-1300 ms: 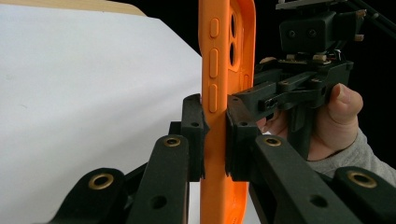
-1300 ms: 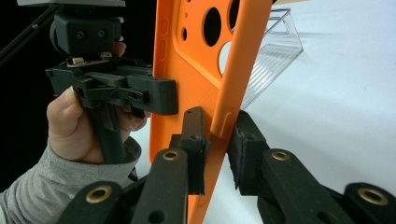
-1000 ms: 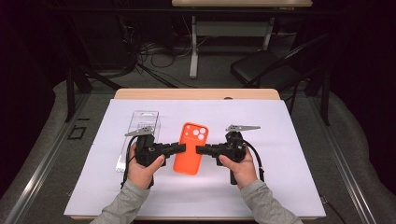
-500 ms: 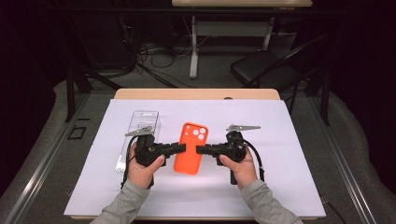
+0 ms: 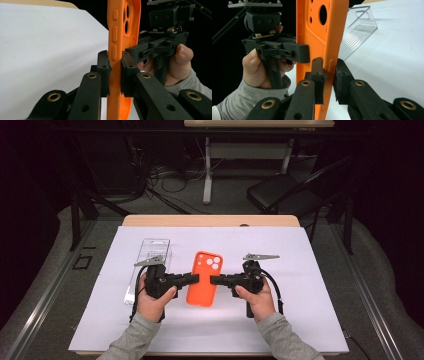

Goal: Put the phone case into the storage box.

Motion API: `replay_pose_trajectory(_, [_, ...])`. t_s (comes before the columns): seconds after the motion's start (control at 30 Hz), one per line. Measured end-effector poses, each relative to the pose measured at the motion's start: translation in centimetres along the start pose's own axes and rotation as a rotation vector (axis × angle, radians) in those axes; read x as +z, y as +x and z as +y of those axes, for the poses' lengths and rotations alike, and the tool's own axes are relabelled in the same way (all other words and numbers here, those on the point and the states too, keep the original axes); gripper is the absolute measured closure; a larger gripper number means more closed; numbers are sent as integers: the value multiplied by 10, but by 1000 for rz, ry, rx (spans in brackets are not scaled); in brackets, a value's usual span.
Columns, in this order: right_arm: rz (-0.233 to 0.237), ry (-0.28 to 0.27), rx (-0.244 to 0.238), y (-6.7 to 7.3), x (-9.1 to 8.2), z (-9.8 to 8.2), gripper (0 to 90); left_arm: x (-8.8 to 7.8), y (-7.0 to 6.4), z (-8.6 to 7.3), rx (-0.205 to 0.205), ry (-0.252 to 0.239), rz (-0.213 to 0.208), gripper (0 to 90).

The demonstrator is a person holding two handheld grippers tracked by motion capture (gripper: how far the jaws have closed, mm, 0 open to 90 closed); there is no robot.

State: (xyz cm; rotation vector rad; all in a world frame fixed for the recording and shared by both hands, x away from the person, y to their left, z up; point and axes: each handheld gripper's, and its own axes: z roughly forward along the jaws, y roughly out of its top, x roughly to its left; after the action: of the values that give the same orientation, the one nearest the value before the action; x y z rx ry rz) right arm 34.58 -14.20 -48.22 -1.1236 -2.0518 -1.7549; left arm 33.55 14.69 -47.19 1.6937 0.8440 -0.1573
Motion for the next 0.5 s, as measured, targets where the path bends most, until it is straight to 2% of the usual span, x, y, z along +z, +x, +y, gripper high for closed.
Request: replay_pose_trajectory(0.5, [25,-13,29,-4,1,-2,805,0,1,0,-3,-6,5,808])
